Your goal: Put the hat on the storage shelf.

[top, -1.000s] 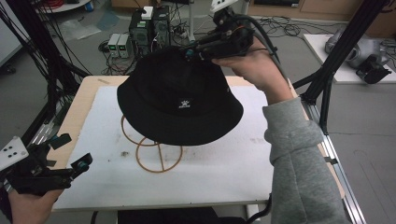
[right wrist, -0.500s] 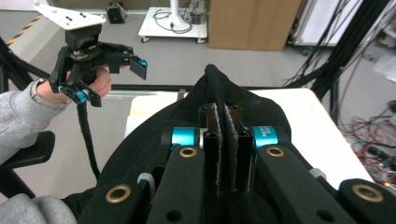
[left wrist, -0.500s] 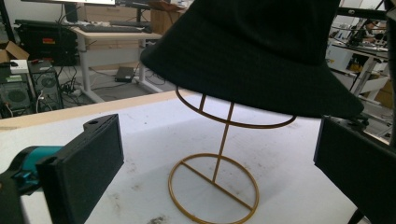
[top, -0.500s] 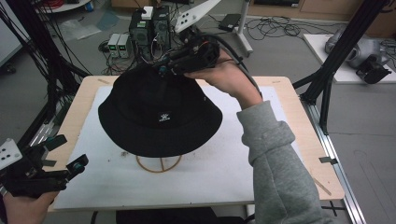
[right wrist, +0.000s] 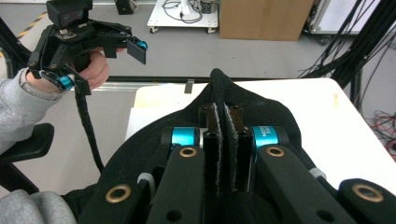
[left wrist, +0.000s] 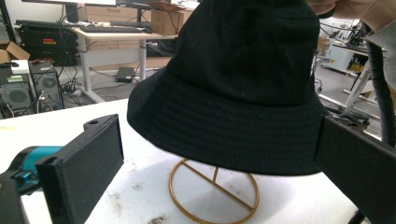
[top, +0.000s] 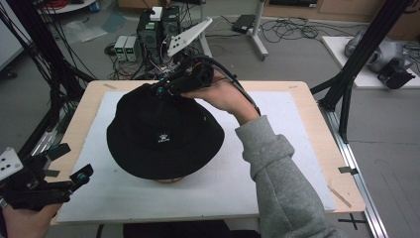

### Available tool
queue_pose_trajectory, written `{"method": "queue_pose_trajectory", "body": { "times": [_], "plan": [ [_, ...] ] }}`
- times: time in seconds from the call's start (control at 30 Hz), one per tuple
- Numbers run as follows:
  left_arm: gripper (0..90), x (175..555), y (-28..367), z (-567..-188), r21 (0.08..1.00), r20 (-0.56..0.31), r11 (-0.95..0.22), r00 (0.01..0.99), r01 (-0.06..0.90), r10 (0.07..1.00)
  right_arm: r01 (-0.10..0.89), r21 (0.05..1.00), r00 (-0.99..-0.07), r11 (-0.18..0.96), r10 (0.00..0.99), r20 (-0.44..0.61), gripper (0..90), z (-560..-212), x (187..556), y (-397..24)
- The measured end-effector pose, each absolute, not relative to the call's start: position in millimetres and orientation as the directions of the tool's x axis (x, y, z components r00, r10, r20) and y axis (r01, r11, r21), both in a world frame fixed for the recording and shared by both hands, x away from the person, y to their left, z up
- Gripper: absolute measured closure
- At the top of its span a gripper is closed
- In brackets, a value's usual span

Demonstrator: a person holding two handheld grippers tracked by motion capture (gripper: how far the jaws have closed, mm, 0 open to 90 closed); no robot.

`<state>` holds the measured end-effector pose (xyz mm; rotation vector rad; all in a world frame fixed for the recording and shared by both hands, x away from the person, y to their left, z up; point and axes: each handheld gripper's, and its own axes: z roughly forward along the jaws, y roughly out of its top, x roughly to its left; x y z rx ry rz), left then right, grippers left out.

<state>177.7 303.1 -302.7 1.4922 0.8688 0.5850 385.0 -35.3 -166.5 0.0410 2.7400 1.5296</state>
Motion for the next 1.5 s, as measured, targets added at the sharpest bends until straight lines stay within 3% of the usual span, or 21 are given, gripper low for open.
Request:
{"method": "queue_pose_trajectory", "body": {
  "times": [0.47,0.53,0.73,0.93,1.1,1.5],
  "plan": [
    [1.8,178.0,302.6,-303.2,0.983,-0.131,0.030,0.588,0.179,0.798,0.054,0.860,-0.999,0.507,0.027,0.046,86.1,-184.6,384.8,-29.6],
    [1.8,178.3,302.7,-303.2,0.983,-0.131,0.030,0.588,0.179,0.798,0.046,0.864,-0.999,0.502,0.029,0.037,82.8,-183.6,384.5,-30.3],
    [1.8,178.5,303.0,-303.7,0.983,-0.134,0.032,0.586,0.181,0.799,0.074,0.868,-0.997,0.491,0.062,0.050,61.9,-184.1,387.0,-32.3],
    [1.8,178.4,302.8,-303.3,0.984,-0.130,0.028,0.588,0.178,0.798,0.092,0.874,-0.993,0.477,0.109,0.044,30.1,-183.6,387.2,-35.2],
    [1.8,179.5,301.1,-303.4,0.984,-0.129,0.027,0.590,0.179,0.797,0.107,0.884,-0.988,0.455,0.150,0.042,11.3,-180.7,385.5,-41.4],
    [1.8,184.3,299.6,-298.9,0.986,-0.126,0.031,0.606,0.164,0.786,0.146,0.894,-0.971,0.424,0.233,0.049,10.4,-180.3,384.0,-72.8]
  ]
}}
